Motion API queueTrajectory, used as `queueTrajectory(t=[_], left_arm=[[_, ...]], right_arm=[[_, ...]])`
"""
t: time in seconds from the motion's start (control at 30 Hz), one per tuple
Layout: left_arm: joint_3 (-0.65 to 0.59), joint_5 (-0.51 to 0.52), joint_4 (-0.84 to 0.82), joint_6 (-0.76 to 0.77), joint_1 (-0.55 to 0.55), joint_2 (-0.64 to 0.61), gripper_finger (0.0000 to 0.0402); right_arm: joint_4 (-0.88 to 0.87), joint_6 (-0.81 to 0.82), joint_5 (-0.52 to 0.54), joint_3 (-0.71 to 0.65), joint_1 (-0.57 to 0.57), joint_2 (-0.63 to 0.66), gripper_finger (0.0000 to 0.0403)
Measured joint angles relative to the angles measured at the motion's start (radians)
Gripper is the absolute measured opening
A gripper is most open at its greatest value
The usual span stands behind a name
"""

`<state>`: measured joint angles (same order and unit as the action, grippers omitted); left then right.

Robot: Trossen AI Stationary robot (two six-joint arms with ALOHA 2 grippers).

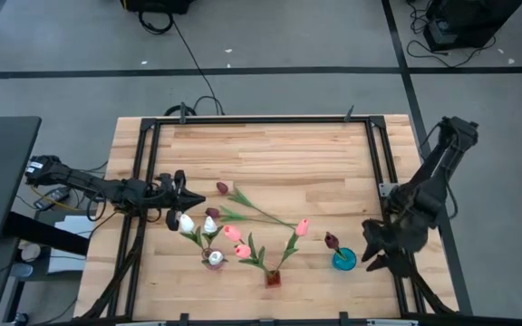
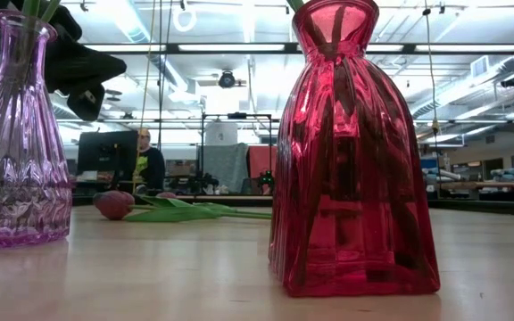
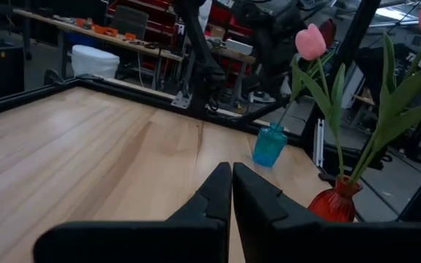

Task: Sort flowers into vase by color
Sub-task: Move the blue vase to the top right side of the table

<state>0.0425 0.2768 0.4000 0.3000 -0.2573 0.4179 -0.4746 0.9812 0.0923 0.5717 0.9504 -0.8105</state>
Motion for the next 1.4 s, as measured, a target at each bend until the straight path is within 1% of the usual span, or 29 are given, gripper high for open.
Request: queueTrajectory(t=[0.1,0.2,0.4,0.57,0.67,0.83,1.0,1.23,1.4], left_arm=[[0.000,0.001,0.000,0.000,0.000,0.000,0.0019],[0.000,0.001,0.000,0.000,0.000,0.000,0.0019],[0.000,0.002,-0.001,-0.008,0.000,0.000,0.0019],[0.000,0.002,-0.002,-0.035,0.000,0.000,0.0019],[0.000,0.014,-0.002,-0.036,0.000,0.000,0.0019],[0.000,0.026,-0.001,-0.037,0.000,0.000,0.0019],[0.000,0.043,-0.001,-0.035,0.000,0.000,0.0019],[0.000,0.043,-0.001,-0.027,0.000,0.000,0.0019],[0.000,0.043,-0.002,-0.027,0.000,0.000,0.0019]], right_arm=[[0.024,0.084,0.051,0.001,0.060,-0.073,0.0155],[0.075,0.224,0.087,0.002,0.097,-0.147,0.0150],[0.087,0.548,0.071,0.002,0.124,-0.284,0.0150],[0.137,0.706,0.068,0.002,0.124,-0.376,0.0162],[0.161,0.791,0.098,0.002,0.122,-0.421,0.0168],[0.239,0.814,0.199,0.001,0.131,-0.484,0.0168],[0.253,0.820,0.211,0.001,0.131,-0.528,0.0168],[0.256,0.868,0.252,0.001,0.128,-0.573,0.0168],[0.254,0.871,0.274,0.001,0.119,-0.608,0.0168]])
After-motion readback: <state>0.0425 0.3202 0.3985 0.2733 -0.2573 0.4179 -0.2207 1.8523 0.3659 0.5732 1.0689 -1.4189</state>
